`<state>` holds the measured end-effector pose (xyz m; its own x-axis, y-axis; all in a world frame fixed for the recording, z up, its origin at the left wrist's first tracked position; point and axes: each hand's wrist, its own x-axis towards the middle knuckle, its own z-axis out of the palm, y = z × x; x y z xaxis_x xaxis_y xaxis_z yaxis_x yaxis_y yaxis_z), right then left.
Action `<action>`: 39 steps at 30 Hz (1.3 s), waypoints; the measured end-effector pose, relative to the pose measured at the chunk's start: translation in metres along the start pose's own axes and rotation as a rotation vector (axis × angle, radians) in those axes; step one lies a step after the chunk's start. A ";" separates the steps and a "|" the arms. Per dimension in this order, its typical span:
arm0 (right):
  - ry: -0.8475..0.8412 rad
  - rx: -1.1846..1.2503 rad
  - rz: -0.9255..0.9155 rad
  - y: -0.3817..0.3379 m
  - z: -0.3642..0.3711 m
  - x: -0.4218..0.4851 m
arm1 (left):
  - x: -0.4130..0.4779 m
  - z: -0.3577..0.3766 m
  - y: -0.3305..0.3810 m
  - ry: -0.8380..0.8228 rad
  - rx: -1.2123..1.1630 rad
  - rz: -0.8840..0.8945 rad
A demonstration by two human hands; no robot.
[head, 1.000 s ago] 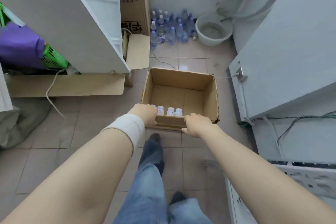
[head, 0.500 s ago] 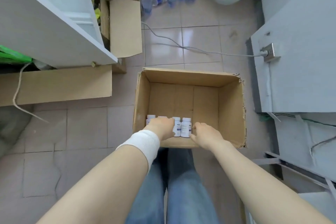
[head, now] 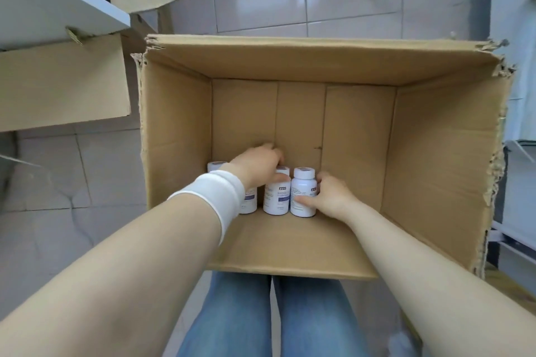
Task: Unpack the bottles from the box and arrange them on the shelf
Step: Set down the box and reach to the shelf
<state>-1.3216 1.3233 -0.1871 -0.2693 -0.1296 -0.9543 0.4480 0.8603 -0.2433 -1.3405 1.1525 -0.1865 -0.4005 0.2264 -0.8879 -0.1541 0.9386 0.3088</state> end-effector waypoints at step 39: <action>1.080 1.628 -0.592 0.067 0.156 -0.586 | -0.523 0.019 0.282 -0.178 -0.817 1.042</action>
<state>-1.0010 1.3797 0.3290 -0.6565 0.6422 -0.3958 0.1608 -0.3935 -0.9051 -1.1575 1.3036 0.3583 -0.5482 0.8266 -0.1273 -0.3683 -0.1020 0.9241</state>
